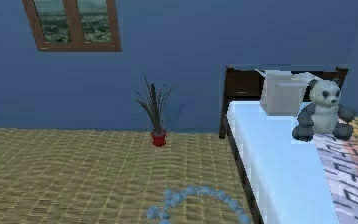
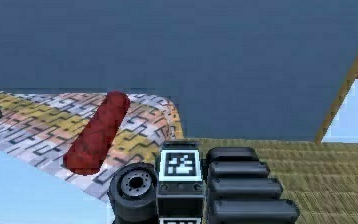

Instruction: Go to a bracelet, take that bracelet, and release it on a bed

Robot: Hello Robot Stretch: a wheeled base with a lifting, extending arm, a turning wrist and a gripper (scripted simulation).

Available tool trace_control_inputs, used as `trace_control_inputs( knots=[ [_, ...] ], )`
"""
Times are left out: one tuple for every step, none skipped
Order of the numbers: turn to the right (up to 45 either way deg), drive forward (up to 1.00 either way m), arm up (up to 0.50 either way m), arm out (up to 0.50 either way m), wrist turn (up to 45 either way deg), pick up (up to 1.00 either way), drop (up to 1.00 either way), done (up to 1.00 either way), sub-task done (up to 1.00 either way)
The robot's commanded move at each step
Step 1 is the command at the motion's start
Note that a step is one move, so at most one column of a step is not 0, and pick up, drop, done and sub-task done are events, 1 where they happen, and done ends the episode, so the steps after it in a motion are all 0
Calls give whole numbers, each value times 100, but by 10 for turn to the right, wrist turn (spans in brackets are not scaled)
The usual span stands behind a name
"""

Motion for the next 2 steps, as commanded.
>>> trace_control_inputs(
  knots=[
    [0, 100, 0, 0, 0, 0, 0, 0, 0],
    [180, 0, 0, 0, 0, 0, 0, 0, 0]
  ],
)
